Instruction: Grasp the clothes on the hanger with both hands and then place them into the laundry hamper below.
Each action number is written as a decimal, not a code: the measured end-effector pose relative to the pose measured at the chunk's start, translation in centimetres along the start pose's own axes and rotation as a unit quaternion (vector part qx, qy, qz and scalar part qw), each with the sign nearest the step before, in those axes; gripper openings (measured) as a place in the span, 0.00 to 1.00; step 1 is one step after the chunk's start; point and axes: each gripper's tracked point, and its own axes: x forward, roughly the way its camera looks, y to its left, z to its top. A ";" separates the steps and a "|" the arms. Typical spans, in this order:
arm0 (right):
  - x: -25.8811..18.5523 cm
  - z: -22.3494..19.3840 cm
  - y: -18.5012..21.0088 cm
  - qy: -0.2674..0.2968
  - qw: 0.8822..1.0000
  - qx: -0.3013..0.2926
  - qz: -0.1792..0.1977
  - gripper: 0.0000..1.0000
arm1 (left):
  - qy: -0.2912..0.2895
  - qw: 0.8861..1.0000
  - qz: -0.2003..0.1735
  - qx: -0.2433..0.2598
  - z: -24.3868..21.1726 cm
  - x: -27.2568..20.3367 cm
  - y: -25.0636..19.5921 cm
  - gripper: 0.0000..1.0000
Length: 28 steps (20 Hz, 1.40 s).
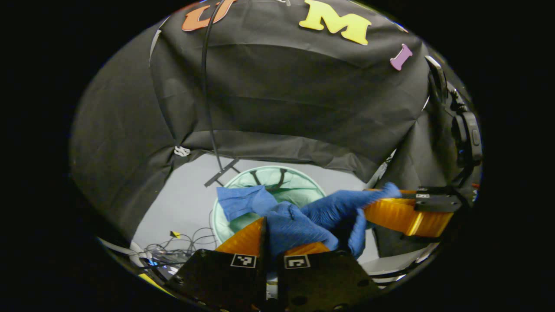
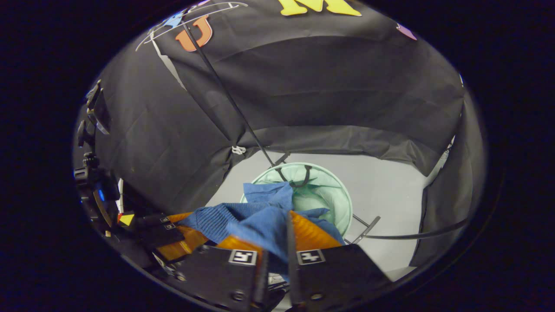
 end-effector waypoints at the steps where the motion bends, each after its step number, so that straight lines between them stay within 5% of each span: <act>1: -0.4 0.2 0.1 -0.002 1.000 -0.005 -0.003 0.49 | 0.005 1.000 0.013 0.006 -0.1 -0.7 0.7 0.32; 3: -0.8 0.5 -0.4 -0.009 0.999 -0.033 -0.028 0.84 | 0.002 1.000 0.022 0.002 -0.6 0.3 1.3 0.77; 4: -0.9 0.9 -0.6 -0.016 0.998 -0.048 -0.037 0.88 | -0.001 1.000 0.025 -0.004 -0.5 -0.5 1.6 1.00; 13: -3.1 -0.3 -0.1 -0.026 0.996 -0.059 -0.055 0.88 | -0.030 0.999 0.024 -0.004 0.6 -3.7 1.7 0.97; 19: -8.8 3.8 1.4 -0.109 0.988 -0.081 -0.073 0.88 | -0.106 0.994 0.027 0.013 5.3 -9.7 2.1 0.97; 26: -23.2 10.2 7.8 -0.274 0.951 -0.112 -0.084 0.88 | -0.243 0.968 0.036 0.049 12.5 -22.0 3.9 0.97; 28: -28.3 11.2 10.4 -0.313 0.939 -0.117 -0.081 0.99 | -0.279 0.958 0.035 0.056 13.4 -26.2 4.5 0.97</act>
